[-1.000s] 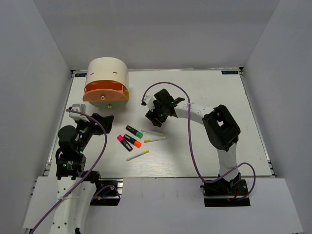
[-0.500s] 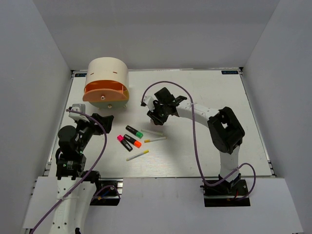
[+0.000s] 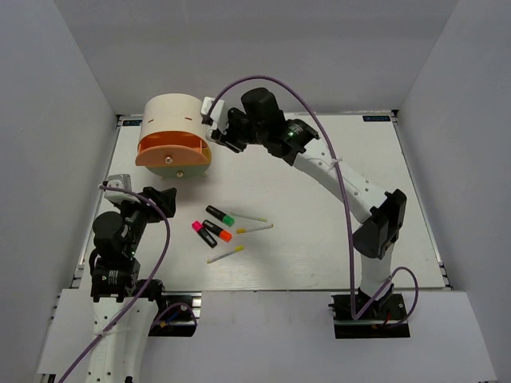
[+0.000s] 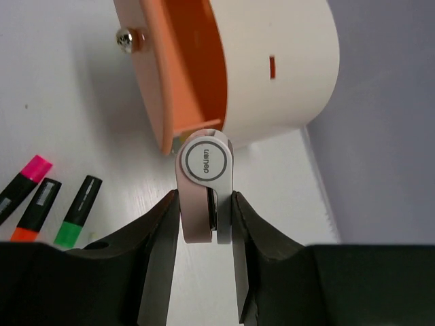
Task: Sort the stationery into containers
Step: Place the stapler in the drawer.
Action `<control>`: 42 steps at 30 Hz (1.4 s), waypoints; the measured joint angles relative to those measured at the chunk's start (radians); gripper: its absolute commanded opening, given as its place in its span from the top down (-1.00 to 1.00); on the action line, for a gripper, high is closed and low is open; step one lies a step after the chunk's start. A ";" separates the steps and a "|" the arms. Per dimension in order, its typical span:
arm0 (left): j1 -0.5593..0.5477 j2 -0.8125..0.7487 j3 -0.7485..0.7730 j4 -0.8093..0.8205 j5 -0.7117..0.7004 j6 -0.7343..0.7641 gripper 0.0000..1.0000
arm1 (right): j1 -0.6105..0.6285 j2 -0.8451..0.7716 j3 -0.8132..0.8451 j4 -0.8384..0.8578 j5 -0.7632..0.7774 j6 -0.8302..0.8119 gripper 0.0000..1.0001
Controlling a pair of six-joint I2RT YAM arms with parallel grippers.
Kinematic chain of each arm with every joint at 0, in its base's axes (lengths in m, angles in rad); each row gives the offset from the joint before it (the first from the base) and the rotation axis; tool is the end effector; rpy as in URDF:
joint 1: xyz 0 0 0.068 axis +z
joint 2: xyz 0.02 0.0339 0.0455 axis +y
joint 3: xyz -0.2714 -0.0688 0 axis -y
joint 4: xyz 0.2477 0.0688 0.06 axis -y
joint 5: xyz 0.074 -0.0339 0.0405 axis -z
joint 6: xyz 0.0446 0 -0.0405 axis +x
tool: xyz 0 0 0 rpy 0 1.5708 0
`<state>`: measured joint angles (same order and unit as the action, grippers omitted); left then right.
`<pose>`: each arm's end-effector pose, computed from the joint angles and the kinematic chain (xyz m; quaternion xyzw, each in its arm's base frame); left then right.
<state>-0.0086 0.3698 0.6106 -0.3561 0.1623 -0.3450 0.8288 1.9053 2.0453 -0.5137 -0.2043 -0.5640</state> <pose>0.1104 -0.0082 0.3154 -0.0714 0.7427 -0.1762 0.6420 0.3012 0.3419 0.4209 -0.5713 0.5936 0.1575 0.5445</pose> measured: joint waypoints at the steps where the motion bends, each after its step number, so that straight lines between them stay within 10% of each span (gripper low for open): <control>1: 0.000 -0.004 0.000 -0.003 -0.013 -0.001 -0.80 | 0.013 0.005 0.019 0.007 0.006 -0.013 0.80; 30: 0.011 -0.009 0.000 -0.019 -0.063 -0.004 -0.80 | 0.117 0.183 -0.025 0.423 0.081 -0.109 0.80; 42: 0.011 -0.006 0.000 -0.018 -0.061 -0.004 -0.80 | 0.127 0.229 -0.004 0.498 0.104 -0.108 0.08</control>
<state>0.0029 0.3637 0.6106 -0.3744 0.1013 -0.3492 0.9554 2.1342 2.0415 -0.0158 -0.1001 -0.6716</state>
